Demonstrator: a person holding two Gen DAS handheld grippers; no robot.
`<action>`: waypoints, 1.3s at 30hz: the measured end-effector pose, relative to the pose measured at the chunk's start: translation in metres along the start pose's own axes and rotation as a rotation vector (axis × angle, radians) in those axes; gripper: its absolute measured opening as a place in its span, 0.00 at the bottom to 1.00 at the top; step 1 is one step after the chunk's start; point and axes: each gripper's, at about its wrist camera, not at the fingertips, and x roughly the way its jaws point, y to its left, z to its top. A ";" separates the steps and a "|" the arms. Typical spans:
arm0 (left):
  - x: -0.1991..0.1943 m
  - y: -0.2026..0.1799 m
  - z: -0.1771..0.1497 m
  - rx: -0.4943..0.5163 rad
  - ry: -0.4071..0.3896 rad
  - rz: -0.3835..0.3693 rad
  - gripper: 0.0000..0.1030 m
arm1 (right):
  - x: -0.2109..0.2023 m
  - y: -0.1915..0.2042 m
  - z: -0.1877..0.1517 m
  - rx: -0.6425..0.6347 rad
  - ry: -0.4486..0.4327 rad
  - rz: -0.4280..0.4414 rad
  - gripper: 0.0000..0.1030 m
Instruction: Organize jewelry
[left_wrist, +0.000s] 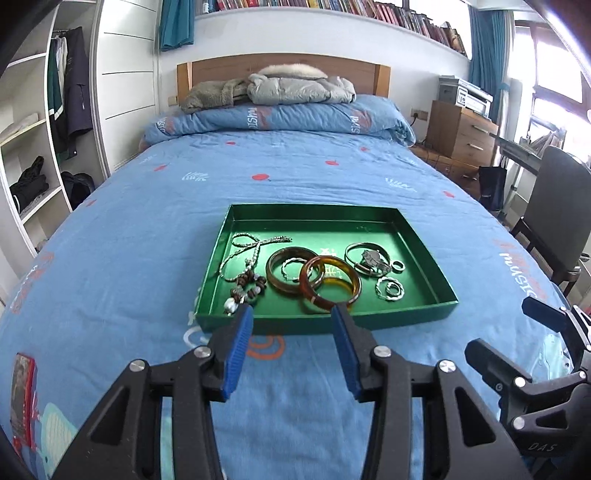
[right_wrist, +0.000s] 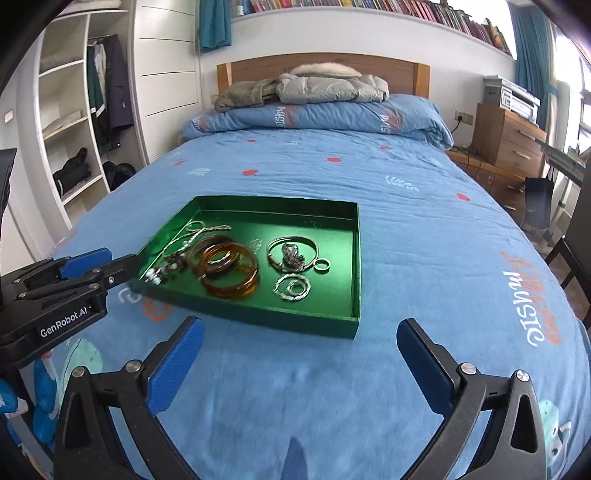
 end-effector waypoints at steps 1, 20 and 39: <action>-0.008 0.000 -0.004 0.006 -0.002 0.002 0.41 | -0.007 0.003 -0.003 -0.008 -0.008 0.001 1.00; -0.118 0.024 -0.060 0.006 -0.046 0.140 0.42 | -0.096 0.026 -0.065 -0.047 -0.045 -0.004 1.00; -0.157 0.040 -0.094 -0.009 -0.062 0.076 0.42 | -0.127 0.026 -0.090 0.001 -0.051 -0.008 1.00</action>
